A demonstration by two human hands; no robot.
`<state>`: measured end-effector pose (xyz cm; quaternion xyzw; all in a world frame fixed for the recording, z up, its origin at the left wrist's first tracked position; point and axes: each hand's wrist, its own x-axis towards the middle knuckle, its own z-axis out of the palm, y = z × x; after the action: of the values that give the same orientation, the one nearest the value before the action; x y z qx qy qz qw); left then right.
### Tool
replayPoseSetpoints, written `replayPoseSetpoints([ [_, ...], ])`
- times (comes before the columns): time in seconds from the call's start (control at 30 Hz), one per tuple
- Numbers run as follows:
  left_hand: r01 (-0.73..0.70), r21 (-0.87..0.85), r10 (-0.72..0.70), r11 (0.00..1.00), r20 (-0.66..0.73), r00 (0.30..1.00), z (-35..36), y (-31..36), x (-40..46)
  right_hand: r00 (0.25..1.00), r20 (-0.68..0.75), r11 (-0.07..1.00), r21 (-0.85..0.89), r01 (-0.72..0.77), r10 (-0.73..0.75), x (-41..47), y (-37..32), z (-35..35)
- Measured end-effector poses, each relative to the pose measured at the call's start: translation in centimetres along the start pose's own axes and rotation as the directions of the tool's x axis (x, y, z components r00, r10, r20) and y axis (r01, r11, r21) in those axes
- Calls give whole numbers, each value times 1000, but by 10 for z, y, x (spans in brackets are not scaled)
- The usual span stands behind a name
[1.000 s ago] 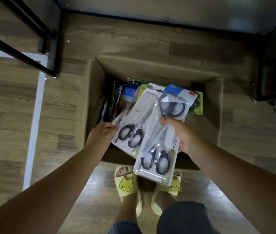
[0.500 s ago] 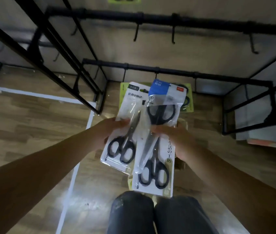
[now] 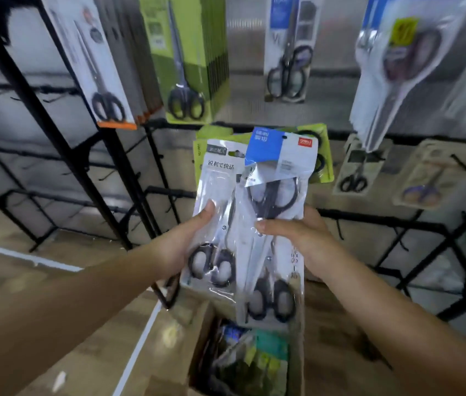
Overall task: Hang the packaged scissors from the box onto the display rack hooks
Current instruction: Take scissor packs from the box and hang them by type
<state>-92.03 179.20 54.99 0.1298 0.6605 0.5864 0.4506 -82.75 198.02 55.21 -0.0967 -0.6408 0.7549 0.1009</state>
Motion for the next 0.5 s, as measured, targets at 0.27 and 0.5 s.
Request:
replayPoseSetpoints([
  [0.27,-292,60,296,954,-75,952,46,64,2,980,3,980,-4,197,-197,12,-75,0],
  [0.5,-524,-97,530,846,43,847,70,97,10,937,-82,937,53,346,-341,25,-112,5],
])
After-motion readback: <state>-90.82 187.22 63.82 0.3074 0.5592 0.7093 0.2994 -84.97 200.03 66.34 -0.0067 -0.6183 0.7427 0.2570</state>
